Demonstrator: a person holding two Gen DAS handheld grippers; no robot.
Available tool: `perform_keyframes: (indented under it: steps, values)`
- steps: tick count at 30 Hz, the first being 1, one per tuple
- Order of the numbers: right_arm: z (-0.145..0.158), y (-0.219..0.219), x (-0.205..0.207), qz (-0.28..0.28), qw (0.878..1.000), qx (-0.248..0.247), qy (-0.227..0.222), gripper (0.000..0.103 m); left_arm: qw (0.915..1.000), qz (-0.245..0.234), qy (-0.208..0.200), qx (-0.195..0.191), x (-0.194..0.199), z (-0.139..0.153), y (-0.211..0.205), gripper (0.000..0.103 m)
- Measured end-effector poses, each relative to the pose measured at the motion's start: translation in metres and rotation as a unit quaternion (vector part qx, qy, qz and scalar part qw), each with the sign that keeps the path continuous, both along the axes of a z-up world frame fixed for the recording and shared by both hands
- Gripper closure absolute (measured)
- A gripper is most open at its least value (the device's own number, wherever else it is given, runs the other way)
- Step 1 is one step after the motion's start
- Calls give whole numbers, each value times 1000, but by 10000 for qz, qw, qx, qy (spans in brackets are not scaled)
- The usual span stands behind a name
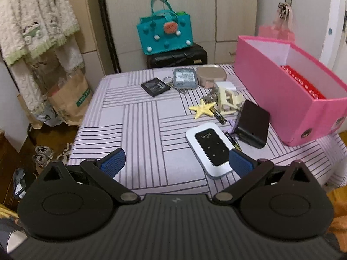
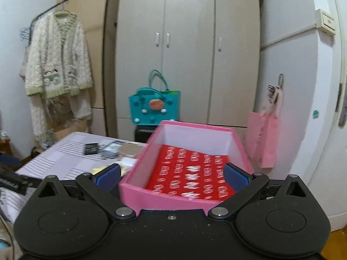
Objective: Organize rigid objects
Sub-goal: 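Move the left tool to the white Wi-Fi router and grasp it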
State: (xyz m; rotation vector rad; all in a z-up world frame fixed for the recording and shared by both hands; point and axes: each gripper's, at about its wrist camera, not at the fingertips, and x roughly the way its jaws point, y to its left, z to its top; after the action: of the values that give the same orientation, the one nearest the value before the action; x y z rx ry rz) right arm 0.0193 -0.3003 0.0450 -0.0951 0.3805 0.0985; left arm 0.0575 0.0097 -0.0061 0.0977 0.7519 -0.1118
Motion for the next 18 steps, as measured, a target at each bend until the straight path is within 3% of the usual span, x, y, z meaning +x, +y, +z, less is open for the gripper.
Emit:
perform_keyframes:
  steps: [8,14,18]
  values:
    - [-4,-48,54,-291,9983,251,440,23,9980,-296,566,14,35,-37,-29,0]
    - [-14,-67,91,-582,9954,293,708,24,9951,-445,834,300,55,-52,-54,1]
    - [-19,-74,106,-768,9934,45,846,23,9936,-377,992,398,70,-58,-57,0]
